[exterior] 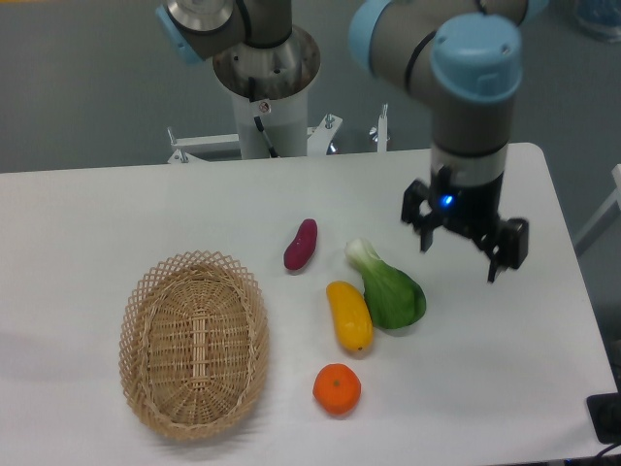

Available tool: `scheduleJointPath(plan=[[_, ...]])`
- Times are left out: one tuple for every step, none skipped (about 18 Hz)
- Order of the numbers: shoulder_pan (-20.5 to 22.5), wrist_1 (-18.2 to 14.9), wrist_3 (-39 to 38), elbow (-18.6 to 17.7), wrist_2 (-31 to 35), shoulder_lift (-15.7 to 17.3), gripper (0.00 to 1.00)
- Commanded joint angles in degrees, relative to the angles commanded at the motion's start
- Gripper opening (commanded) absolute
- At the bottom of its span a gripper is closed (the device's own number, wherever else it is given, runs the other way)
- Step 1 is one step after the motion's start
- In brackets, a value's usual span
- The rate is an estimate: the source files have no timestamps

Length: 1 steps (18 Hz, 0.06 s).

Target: Place the orange on the table

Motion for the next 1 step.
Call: scheduleJointPath(plan=[[0.00,-0.35,0.00,0.00,-0.09,0.00,1.00]])
